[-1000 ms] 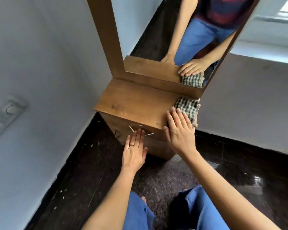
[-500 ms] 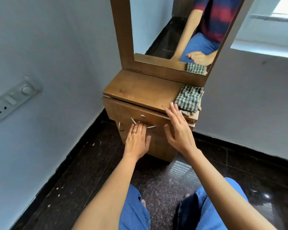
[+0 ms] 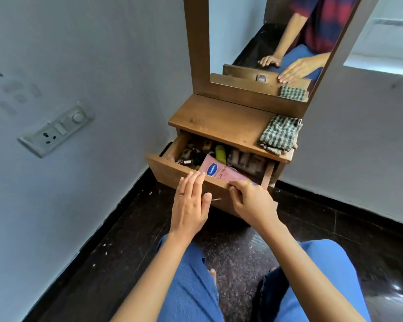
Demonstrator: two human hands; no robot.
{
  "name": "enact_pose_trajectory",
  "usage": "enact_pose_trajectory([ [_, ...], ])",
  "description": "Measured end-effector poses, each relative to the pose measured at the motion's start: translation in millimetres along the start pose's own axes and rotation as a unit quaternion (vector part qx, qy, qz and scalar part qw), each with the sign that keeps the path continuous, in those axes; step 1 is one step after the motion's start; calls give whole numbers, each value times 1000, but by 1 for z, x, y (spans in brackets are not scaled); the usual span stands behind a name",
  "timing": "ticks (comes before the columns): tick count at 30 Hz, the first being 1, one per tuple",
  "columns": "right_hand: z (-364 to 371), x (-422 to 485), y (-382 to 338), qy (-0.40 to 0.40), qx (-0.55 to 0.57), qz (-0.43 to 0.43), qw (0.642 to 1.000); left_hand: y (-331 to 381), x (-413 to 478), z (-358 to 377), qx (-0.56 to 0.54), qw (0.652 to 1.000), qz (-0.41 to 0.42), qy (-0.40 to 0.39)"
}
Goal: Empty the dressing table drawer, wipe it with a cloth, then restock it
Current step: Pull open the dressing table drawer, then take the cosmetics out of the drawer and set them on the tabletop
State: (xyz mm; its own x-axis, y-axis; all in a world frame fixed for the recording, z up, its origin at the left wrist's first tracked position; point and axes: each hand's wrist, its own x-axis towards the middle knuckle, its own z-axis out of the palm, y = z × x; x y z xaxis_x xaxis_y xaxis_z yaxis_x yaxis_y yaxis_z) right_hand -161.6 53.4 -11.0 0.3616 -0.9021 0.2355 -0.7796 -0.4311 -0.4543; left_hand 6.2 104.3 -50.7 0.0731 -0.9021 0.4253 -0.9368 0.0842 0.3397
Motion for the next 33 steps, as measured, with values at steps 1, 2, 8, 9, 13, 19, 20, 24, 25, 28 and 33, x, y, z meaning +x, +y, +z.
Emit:
enact_pose_trajectory([
  [1,-1,-5,-4,-8,4,2,1000,-1,-1,-2,9,1000,-6,-18],
  [2,-2,-11,-8,-18,5,2,1000,-2,-3,-3,17,999,-13,-34],
  [8,-4,-40,-25,-64,16,9,998,-7,-24,-12,54,994,-47,-79],
  [9,-4,-43,-27,-73,19,8,997,-8,-28,-14,59,994,-49,-82],
  [13,-5,-54,-33,-97,50,-4,994,-10,-47,-23,68,993,-48,-83],
  [19,-8,-59,-40,-131,39,-8,991,-6,-55,-39,61,991,-70,-101],
  [20,-8,-59,-41,-131,35,-6,991,-6,-54,-41,63,990,-71,-107],
  [24,-7,-52,-38,-161,45,6,986,-7,-44,-42,54,989,-82,-111],
  [25,-6,-47,-36,-163,53,8,985,-9,-39,-42,45,989,-88,-106],
  [28,-1,-16,-30,-153,56,16,987,-18,-18,-43,31,991,-103,-83],
  [33,16,49,-28,-172,12,-6,985,-48,31,-41,16,988,-124,-87],
])
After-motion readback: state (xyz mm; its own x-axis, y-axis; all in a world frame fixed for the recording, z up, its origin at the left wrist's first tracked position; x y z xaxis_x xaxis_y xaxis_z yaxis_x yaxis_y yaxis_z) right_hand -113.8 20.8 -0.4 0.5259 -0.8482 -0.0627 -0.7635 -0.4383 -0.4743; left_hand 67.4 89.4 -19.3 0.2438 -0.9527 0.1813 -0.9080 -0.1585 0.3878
